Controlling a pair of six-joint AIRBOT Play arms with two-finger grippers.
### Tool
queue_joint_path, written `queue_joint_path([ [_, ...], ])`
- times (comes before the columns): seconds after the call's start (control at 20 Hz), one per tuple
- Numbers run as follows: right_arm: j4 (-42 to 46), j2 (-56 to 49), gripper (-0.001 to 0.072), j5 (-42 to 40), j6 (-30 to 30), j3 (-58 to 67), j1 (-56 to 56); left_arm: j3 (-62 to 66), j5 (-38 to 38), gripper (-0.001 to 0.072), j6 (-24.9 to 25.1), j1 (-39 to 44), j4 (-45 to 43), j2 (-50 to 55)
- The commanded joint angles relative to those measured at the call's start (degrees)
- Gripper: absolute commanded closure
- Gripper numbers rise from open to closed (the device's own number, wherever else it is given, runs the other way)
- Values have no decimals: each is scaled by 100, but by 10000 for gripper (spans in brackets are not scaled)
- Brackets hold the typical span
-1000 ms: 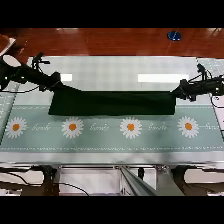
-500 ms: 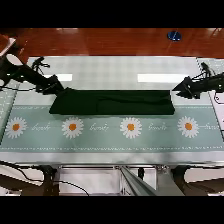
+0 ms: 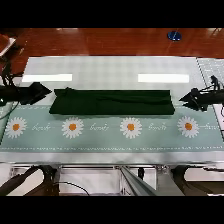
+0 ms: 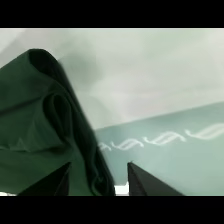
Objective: Fold the shirts.
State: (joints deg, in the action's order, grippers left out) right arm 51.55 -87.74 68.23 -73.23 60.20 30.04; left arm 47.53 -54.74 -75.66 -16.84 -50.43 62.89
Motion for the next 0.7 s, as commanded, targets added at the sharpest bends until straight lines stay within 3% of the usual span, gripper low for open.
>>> queue_joint_path([
  [0.0, -378, -262, 299, -476, 109, -258, -417, -951, 669, 200, 321, 621, 595, -737],
  [0.2, -518, -675, 308, -350, 79, -37, -1005, -890, 885, 200, 321, 1493, 728, -490],
  [0.25, -514, -708, 362, -256, 76, 31, -1154, -881, 979, 200, 376, 1685, 756, -411],
  [0.3, -518, -697, 573, -168, 79, 107, -1248, -859, 977, 201, 658, 1875, 817, -330],
  [0.35, -520, -619, 684, 26, 92, 245, -1276, -824, 977, 217, 778, 2035, 898, -267],
  [0.4, -511, -463, 685, 160, 116, 361, -1272, -763, 962, 401, 769, 2175, 966, -214],
  [0.45, -483, -238, 685, 249, 109, 461, -1215, -702, 962, 693, 776, 2284, 1064, -184],
  [0.65, 94, 1147, 685, 601, 31, 525, -973, -260, 1279, 690, 782, 2955, 1320, 39],
])
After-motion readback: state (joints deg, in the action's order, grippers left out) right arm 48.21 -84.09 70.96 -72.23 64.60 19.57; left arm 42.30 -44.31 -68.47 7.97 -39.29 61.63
